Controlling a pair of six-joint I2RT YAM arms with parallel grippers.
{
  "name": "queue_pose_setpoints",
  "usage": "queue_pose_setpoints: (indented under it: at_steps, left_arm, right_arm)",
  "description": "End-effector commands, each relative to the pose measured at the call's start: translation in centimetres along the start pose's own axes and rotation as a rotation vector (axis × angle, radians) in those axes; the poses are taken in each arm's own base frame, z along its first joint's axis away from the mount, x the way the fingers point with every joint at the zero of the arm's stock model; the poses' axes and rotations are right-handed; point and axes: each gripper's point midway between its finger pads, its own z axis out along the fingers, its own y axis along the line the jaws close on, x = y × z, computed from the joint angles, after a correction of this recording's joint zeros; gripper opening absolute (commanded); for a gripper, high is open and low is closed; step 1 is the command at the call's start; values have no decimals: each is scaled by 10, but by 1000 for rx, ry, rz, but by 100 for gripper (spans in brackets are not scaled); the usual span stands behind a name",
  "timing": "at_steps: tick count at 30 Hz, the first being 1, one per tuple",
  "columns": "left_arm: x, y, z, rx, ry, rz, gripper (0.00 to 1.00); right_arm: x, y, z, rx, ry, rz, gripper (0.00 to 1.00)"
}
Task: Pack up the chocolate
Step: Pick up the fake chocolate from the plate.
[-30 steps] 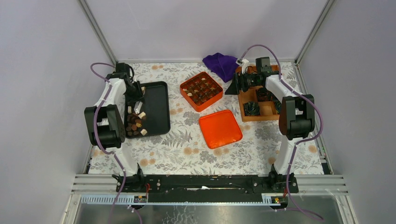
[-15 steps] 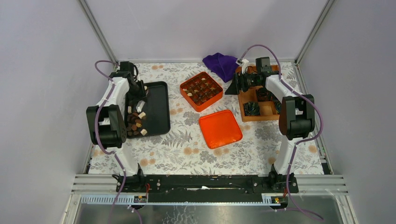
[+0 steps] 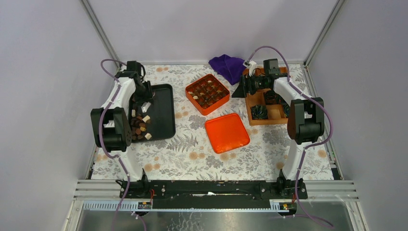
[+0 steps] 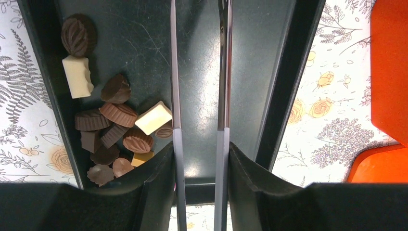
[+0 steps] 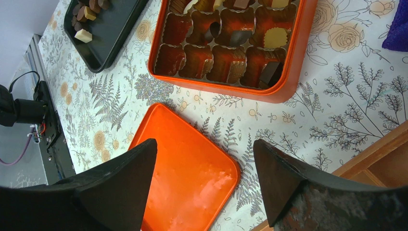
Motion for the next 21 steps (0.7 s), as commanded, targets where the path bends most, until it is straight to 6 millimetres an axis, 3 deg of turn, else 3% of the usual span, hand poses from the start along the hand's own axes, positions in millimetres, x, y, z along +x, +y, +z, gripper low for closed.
queue_pose_setpoints:
  at_steps: [1,8,11,14,18,21]
  left_arm:
    - [-13,-2,0,-16,-19,21,46]
    - [-15,-7,4,-19,-17,33,44]
    - [-16,-9,3,-19,-20,35,39]
    - [-15,-9,1,-22,-17,34,30]
    - [-15,-12,-6,-9,-31,32,7]
    - [-15,-16,-15,7,-49,22,0]
  right_arm:
    - [-17,10,-9,-17,-40,-42,81]
    - [-16,9,-8,-18,-38,-39,81]
    - [-16,9,-8,-17,-38,-40,81]
    - [-16,9,-8,-18,-38,-40,81]
    - [-16,9,-9,-17,-38,-39,81]
    - [-17,10,-9,-16,-39,-42,81]
